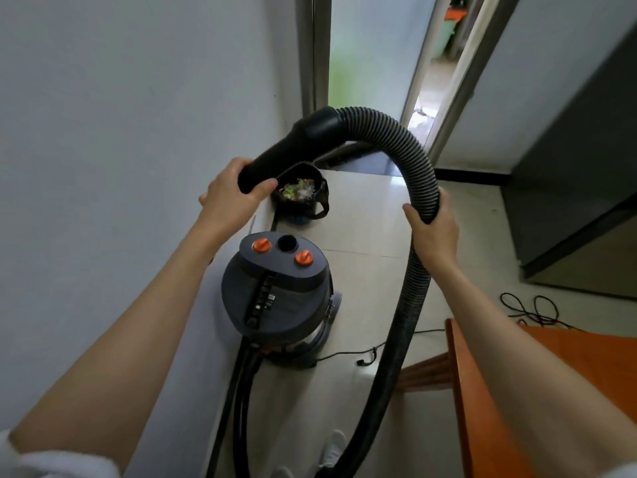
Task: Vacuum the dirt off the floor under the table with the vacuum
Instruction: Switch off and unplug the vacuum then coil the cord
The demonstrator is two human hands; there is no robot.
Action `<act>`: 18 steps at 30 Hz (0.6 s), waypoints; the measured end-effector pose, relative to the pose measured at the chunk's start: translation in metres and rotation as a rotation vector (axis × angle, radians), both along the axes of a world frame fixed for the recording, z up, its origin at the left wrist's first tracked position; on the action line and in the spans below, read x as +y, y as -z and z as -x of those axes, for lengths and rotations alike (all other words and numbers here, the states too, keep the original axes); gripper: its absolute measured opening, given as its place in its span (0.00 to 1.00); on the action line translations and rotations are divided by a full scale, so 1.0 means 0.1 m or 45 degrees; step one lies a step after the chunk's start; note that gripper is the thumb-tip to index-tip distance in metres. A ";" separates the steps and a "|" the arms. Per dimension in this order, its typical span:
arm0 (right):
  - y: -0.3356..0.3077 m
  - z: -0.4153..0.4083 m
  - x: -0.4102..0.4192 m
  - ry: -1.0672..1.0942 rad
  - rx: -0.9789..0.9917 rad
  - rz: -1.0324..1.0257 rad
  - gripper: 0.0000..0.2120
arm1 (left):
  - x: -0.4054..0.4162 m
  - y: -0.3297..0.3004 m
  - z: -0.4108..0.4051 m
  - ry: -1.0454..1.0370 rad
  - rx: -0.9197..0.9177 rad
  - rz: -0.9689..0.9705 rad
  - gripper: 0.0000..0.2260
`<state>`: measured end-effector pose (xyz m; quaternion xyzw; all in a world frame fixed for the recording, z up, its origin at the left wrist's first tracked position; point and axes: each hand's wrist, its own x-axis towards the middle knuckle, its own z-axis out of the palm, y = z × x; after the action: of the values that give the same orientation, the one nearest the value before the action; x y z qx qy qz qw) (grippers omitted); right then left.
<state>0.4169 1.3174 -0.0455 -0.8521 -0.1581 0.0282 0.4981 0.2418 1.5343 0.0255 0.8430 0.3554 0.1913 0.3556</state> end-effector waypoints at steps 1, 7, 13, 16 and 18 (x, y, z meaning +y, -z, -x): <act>0.00 -0.02 -0.03 0.001 -0.044 0.013 0.21 | 0.00 0.00 0.00 -0.002 0.034 0.004 0.15; -0.08 -0.05 -0.09 0.012 -0.346 0.049 0.26 | -0.19 -0.08 -0.18 0.160 0.153 -0.003 0.24; -0.28 -0.09 -0.09 0.004 -0.581 0.072 0.27 | -0.32 -0.01 -0.19 0.199 0.084 0.102 0.30; -0.31 -0.03 -0.04 -0.070 -0.555 0.032 0.28 | -0.27 -0.06 -0.12 0.125 -0.002 0.114 0.28; -0.32 0.01 0.03 -0.097 -0.520 0.009 0.29 | -0.21 -0.14 -0.08 0.099 -0.014 0.064 0.26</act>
<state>0.4162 1.3202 -0.0136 -0.8353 -0.2877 -0.1257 0.4513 0.2502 1.5132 0.0400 0.8459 0.3249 0.1730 0.3858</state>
